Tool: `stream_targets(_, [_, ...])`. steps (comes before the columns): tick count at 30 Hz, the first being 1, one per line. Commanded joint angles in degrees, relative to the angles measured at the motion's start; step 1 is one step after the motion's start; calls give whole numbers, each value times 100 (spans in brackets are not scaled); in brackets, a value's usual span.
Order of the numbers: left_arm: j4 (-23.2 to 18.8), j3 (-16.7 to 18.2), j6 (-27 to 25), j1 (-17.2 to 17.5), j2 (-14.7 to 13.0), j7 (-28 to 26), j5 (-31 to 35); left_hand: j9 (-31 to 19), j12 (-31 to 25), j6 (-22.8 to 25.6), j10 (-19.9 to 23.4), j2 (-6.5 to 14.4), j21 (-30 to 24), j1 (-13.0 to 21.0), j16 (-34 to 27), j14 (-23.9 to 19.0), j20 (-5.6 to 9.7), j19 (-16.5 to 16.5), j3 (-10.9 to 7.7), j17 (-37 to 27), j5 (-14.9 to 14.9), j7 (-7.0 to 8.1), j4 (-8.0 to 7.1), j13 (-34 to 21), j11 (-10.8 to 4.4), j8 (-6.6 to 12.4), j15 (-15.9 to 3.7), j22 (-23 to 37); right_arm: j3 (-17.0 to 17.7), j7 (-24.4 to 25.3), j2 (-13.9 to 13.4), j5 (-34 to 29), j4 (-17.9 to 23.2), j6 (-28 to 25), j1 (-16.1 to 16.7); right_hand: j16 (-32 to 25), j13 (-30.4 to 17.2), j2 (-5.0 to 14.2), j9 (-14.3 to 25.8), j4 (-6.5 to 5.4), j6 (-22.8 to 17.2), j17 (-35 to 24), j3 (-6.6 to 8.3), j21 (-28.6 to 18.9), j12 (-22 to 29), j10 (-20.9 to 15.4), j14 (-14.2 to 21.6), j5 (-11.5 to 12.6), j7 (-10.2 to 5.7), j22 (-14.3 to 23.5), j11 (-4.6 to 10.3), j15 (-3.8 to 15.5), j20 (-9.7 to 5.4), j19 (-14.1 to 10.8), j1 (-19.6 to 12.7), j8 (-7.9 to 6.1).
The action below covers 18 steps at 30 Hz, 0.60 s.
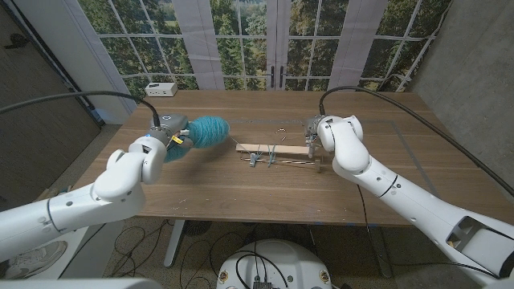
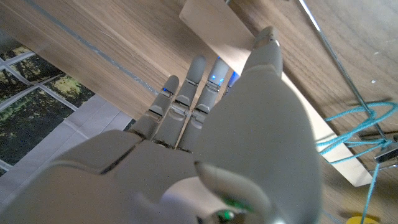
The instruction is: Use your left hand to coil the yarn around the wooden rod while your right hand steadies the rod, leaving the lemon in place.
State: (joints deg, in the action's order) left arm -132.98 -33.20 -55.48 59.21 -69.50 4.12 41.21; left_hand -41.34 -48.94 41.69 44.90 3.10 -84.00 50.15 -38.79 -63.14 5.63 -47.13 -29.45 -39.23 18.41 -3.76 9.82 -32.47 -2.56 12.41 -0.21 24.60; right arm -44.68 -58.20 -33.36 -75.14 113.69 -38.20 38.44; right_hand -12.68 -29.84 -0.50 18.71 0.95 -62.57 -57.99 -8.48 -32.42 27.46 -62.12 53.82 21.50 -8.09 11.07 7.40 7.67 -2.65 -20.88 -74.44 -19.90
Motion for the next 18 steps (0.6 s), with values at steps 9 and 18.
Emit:
stream_targets(9, [827, -114, 487, 529, 733, -1430, 689, 169, 158, 229, -79, 708, 545, 9, 337, -838, 627, 204, -1656, 482, -31, 435, -1661, -3195, -507, -23, -1200, -856, -350, 63, 73, 138, -315, -96, -210, 72, 98, 1095, -75, -179, 111, 10, 174, -105, -88, -104, -29, 5, -29, -3, 126, 601, -653, -131, -1044, 104])
stream_targets(18, [513, 35, 588, 400, 367, -324, 418, 810, 2252, -1416, -1600, 740, 1982, 155, 2490, 2076, -530, 2297, -2282, 1681, -736, 639, -1198, -1111, -229, -204, -1003, -1471, -409, 286, 0, -68, -199, -102, -158, 338, 594, 1009, -335, -452, 1011, 1191, 412, -146, -852, 988, -1034, -37, -194, -43, 74, 557, -304, -171, -744, 659])
